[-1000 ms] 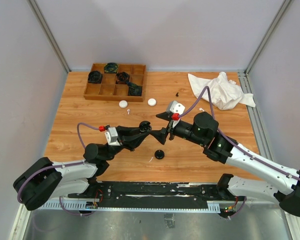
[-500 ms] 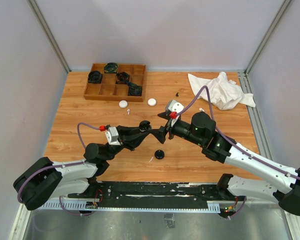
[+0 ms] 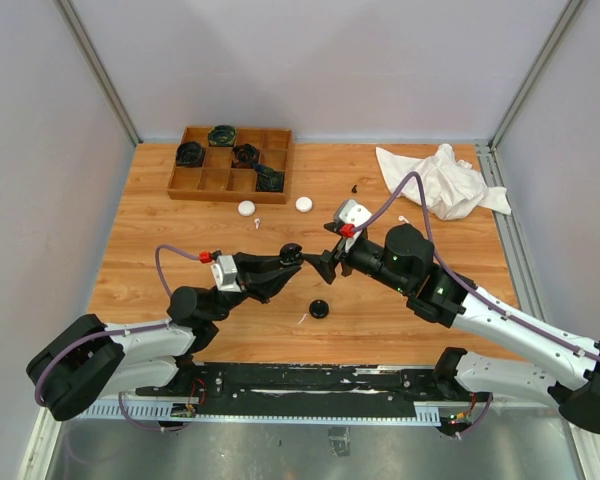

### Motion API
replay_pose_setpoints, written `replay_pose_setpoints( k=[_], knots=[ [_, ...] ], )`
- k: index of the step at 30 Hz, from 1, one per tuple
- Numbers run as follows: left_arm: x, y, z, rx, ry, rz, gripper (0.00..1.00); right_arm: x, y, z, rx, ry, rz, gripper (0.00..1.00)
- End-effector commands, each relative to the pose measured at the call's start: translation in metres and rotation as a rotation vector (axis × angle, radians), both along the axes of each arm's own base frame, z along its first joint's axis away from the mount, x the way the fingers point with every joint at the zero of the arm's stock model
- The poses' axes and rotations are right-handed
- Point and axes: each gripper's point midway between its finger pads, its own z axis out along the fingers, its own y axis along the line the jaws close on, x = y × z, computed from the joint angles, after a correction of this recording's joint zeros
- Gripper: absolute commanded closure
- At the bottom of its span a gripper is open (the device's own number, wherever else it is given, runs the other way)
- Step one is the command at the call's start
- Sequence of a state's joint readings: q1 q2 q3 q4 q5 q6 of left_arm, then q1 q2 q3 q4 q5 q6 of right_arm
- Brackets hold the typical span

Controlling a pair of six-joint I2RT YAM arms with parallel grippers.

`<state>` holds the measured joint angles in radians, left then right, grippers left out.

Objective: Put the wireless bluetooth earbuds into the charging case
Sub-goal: Pick up the earbud from the center of the board.

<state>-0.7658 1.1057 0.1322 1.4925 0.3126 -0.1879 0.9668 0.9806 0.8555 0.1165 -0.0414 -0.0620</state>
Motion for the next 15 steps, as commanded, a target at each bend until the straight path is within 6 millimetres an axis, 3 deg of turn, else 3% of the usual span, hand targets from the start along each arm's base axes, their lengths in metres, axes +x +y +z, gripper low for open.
replay_pose_setpoints(
  k=[1,7,15],
  knots=[
    [0.005,0.007,0.008,-0.017,-0.029,0.046,1.0,0.007,-0.008,-0.003,-0.047,0.005,-0.041,0.24],
    [0.027,0.015,-0.01,0.041,0.053,0.168,1.0,0.041,-0.031,-0.021,-0.111,0.13,-0.156,0.24],
    [0.047,0.023,-0.035,0.135,0.132,0.281,1.0,0.11,-0.08,-0.07,-0.189,0.323,-0.383,0.25]
  ],
)
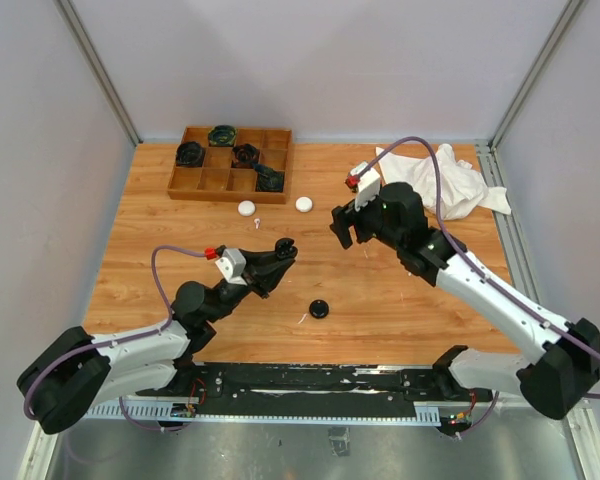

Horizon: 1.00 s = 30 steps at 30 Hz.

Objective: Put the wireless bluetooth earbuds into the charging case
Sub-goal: Pick up the earbud from the center of the board.

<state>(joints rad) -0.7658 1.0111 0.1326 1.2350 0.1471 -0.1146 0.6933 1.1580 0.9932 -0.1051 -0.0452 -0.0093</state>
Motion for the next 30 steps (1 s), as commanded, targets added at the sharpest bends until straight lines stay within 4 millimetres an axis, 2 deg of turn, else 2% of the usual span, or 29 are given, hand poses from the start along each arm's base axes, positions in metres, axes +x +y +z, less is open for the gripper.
replay_pose_setpoints(
  k=[1,7,11,23,26,30],
  knots=[
    [0.02,0.01,-0.007,0.044,0.032,0.115,1.0,0.036,-0.031,-0.028,-0.04,0.12,-0.136,0.25],
    [0.03,0.015,-0.019,0.085,0.089,0.172,1.0,0.096,-0.07,-0.07,-0.094,0.194,-0.31,0.31],
    [0.034,0.019,-0.029,0.093,0.128,0.201,1.0,0.135,-0.079,-0.102,-0.09,0.236,-0.388,0.37],
    [0.039,0.026,-0.04,0.132,0.137,0.234,1.0,0.243,-0.081,-0.158,-0.08,0.212,-0.548,0.51],
    [0.039,0.027,-0.041,0.138,0.135,0.238,1.0,0.261,-0.082,-0.171,-0.076,0.22,-0.574,0.53],
    [0.04,0.027,-0.04,0.139,0.131,0.239,1.0,0.275,-0.081,-0.186,-0.082,0.233,-0.589,0.56]
  ],
)
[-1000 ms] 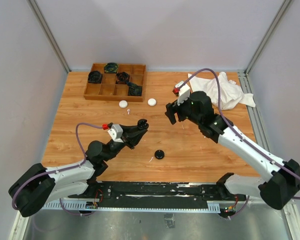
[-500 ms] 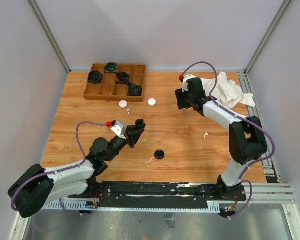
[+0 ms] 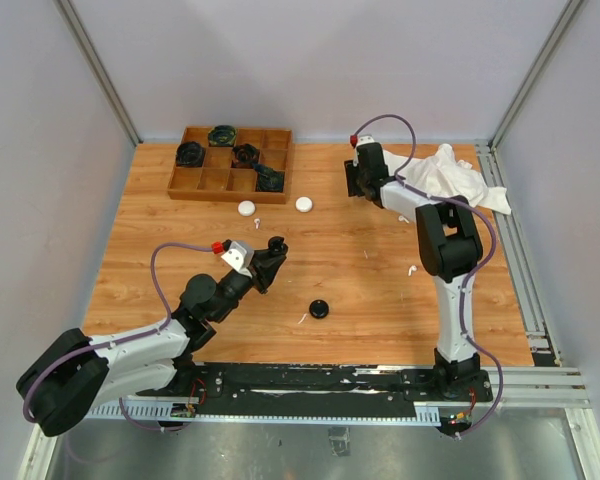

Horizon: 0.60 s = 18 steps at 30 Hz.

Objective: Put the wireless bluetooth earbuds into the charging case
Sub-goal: Pick up the earbud from the center of the board.

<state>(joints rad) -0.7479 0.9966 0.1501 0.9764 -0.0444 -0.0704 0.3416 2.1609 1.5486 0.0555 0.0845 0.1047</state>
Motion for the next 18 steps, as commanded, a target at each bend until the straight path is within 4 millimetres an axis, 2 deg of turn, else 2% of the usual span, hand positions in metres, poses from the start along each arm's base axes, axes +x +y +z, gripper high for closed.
replay_pose_setpoints(
  k=[1,5,9,18],
  knots=[
    [0.006,0.003,0.011,-0.004,-0.036,0.022,1.0,0.026,-0.009,0.002,0.005,-0.04,-0.07,0.57],
    [0.007,0.002,0.007,0.012,-0.029,0.022,1.0,0.036,-0.007,-0.012,-0.004,-0.014,-0.06,0.6],
    [0.008,0.001,0.004,0.021,-0.02,0.021,1.0,0.037,-0.004,-0.02,-0.009,0.016,-0.05,0.64],
    [0.009,0.001,0.003,0.026,-0.02,0.024,1.0,0.013,-0.002,-0.033,-0.004,0.113,-0.008,0.74]
  ],
)
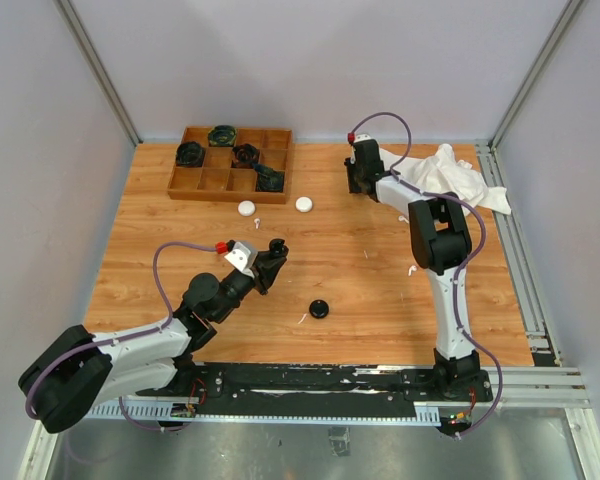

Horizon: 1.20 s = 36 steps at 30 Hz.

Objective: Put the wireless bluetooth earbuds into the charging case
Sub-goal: Pick up the earbud from the center of the board, then place the earbud at the center of the board.

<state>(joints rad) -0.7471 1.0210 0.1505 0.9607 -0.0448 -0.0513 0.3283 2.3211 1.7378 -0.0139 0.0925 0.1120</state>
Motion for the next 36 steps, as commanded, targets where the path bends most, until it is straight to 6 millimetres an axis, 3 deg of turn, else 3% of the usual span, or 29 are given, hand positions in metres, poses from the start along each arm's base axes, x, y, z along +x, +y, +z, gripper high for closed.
replay_pose_setpoints(
  k=[1,6,12,22,30,36],
  knots=[
    [0.007,0.001,0.014,-0.017,-0.036,0.019,1.0,-0.02,-0.001,-0.006,0.014,0.082,0.027,0.76],
    [0.006,0.002,0.015,-0.014,-0.036,0.022,1.0,-0.038,0.005,-0.001,0.026,0.115,0.084,0.86],
    [0.004,0.006,0.018,-0.022,-0.049,0.028,1.0,-0.07,0.02,0.019,0.017,0.129,0.186,0.89],
    [-0.002,0.01,0.024,-0.033,-0.068,0.023,1.0,-0.177,0.054,0.034,0.001,0.214,0.38,0.88],
    [-0.004,0.014,0.026,-0.035,-0.078,0.029,1.0,-0.273,0.082,0.012,-0.049,0.293,0.536,0.87],
    [-0.005,0.013,0.024,-0.034,-0.078,0.023,1.0,-0.307,0.087,-0.006,-0.058,0.315,0.581,0.86]
  ],
)
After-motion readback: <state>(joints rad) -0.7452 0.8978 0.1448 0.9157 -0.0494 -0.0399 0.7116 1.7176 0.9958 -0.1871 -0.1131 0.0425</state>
